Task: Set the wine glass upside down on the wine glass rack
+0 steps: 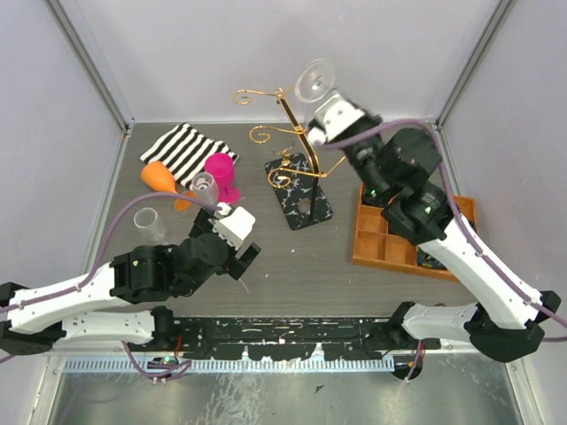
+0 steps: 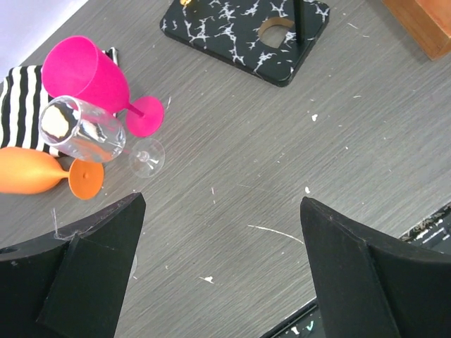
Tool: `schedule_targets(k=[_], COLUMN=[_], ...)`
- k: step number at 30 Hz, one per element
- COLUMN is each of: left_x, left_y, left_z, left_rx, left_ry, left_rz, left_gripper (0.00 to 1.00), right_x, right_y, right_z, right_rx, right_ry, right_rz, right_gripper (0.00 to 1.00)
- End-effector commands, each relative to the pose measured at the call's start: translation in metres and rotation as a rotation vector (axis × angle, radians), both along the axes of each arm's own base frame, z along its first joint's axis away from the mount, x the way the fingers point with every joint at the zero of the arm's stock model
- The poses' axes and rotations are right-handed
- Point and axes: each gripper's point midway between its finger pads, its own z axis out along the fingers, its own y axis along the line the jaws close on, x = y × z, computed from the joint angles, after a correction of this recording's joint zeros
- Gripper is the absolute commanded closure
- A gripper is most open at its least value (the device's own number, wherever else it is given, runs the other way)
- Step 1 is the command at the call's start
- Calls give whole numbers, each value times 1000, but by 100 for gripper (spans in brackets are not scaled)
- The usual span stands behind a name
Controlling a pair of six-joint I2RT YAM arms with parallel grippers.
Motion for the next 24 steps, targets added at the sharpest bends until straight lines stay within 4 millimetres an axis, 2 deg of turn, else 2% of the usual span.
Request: schedule_targets(k=[1, 5, 6, 9, 13, 15, 16, 18, 24], left_x=[13, 26, 30, 37, 34, 30, 28, 25, 18], left_y=[0, 8, 11, 20, 28, 30, 31, 32, 41], left_z=[5, -3, -4, -6, -18, -24, -27, -28, -27], left_rx=[-28, -53, -61, -56, 4, 20, 24, 15, -7], left_ry=[-9, 54, 72, 99, 136, 162, 174, 188, 201], left_rz=[56, 96, 111, 147, 165, 164, 161, 157, 173], left_gripper=[2, 2, 2, 2, 2, 2, 2, 2, 2], right_x=[20, 55, 64, 99, 145, 161, 167, 173, 176], right_y=[-50, -78, -79, -101, -141, -154, -155, -159, -167], right_z=[34, 18, 10, -14, -50, -68, -84, -101, -129], right_rx=[91, 77, 68, 71, 121, 150, 142, 163, 327], right_ry=[-54, -8, 13, 91, 187, 230, 254, 247, 269], right_rz=[-95, -188, -174, -176, -254, -259, -237, -192, -28], right_gripper=[99, 99, 99, 99, 99, 100, 99, 99, 99])
